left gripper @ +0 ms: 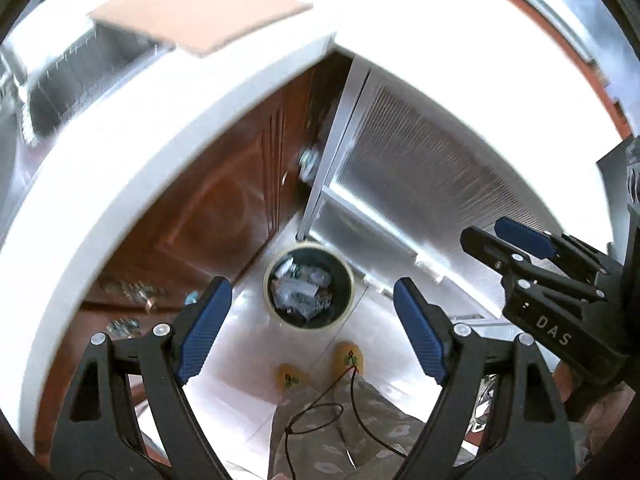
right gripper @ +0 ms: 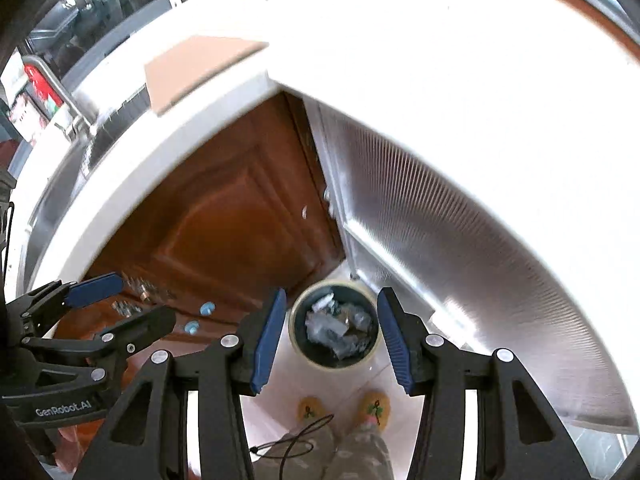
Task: Collect trash
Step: 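Move both tools back up to the counter corner toward the paper bag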
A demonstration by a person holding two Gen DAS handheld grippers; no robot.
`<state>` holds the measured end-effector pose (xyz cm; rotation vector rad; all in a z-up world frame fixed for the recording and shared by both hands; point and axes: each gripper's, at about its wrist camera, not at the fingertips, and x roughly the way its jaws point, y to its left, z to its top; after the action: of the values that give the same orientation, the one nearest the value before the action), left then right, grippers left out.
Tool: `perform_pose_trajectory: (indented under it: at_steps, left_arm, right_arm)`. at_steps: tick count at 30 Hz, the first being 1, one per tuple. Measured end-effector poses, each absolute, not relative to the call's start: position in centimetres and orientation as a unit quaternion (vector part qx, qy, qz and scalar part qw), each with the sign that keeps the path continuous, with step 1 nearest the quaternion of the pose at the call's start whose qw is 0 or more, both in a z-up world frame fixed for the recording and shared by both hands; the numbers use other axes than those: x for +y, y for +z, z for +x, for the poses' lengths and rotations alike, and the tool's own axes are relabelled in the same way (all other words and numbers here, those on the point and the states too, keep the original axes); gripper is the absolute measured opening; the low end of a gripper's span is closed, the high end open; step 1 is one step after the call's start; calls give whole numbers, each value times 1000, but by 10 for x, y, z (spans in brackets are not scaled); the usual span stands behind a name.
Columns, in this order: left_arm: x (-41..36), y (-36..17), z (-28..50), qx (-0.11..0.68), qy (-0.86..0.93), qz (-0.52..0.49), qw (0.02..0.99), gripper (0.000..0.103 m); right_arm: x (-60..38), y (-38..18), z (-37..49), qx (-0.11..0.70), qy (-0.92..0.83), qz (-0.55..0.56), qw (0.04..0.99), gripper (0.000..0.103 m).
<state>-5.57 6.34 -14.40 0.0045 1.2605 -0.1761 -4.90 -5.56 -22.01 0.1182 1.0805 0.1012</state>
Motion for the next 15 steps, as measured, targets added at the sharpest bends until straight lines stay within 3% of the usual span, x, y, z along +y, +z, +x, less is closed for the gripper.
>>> perform_pose_trajectory:
  at_steps: [15]
  left_arm:
    - [49,20,-3,485,-134,50,862,81]
  right_arm:
    - [-51,-62,-17,427,36,31,903,49]
